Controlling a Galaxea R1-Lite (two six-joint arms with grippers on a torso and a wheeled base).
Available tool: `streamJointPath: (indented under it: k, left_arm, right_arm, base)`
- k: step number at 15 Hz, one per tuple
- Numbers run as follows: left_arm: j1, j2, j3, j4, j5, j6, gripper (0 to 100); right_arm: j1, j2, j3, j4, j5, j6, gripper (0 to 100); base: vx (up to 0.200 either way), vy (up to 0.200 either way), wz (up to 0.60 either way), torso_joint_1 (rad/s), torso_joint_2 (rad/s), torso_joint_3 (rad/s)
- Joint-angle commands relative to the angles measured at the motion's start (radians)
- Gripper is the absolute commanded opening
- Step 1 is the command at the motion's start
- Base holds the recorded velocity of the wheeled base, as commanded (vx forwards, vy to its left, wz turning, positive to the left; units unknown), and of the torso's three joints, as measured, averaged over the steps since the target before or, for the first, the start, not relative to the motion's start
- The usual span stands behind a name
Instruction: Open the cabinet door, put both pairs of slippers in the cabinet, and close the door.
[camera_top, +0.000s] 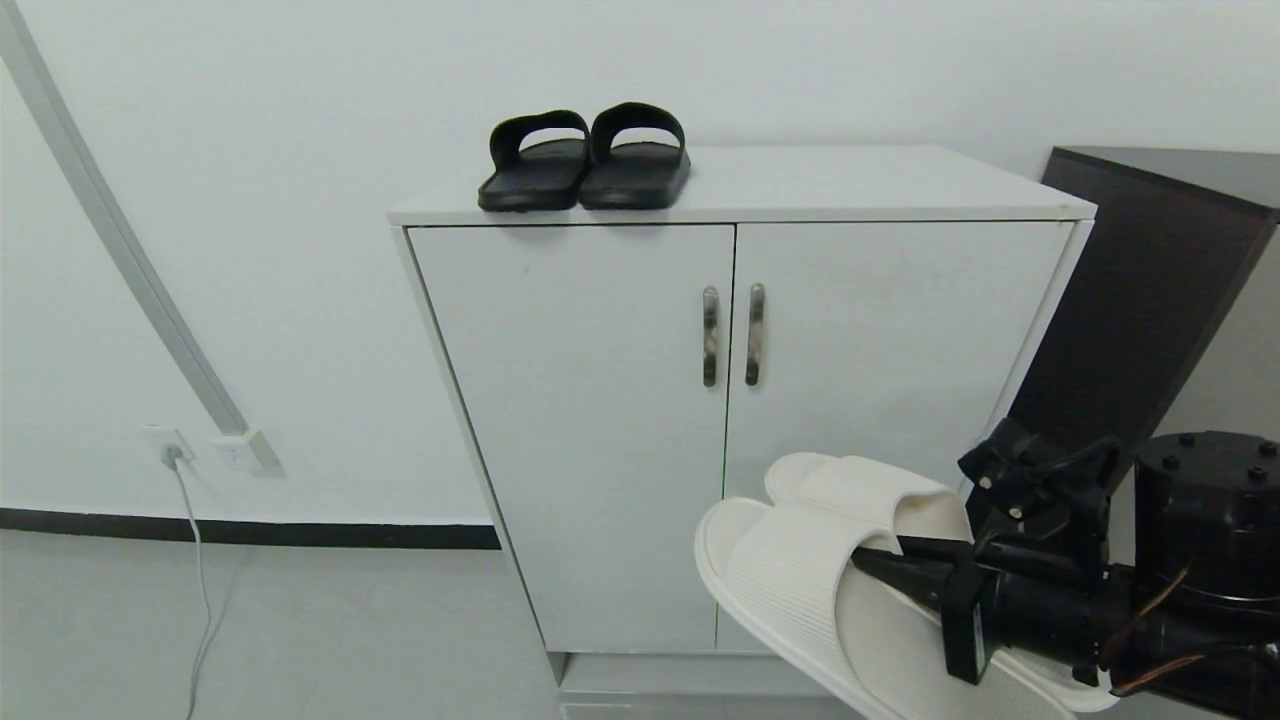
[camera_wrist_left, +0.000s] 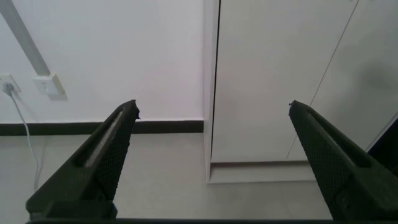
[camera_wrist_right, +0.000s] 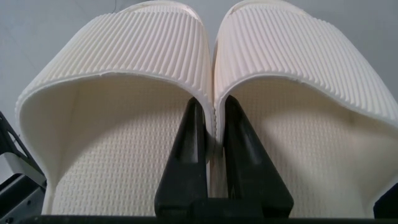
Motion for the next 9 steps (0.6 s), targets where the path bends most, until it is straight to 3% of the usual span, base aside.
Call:
streamJointPath:
  k: [1,5,9]
  left_arm:
    - [-0.001,0.001,0.0,0.0,0.001,0.001,100]
    - [-0.001,0.001,0.0,0.0,0.001,0.002,100]
    - [-0.001,0.001,0.0,0.0,0.001,-0.001,100]
  right_arm:
    - [0.0,-0.009,0.002,0.001,0.0,-0.001,0]
    - [0.0,-0.008,0.004,-0.002,0.001,-0.003,0]
    - [0.0,-0.003,0.005,-0.002,0.003,-0.003,0]
  base:
    - [0.0,0.0,0.0,-0.046,0.44,0.388]
    - [0.0,0.0,0.0,-0.023,0.4,0.369]
    - [0.0,0.0,0.0,0.0,0.0,0.0]
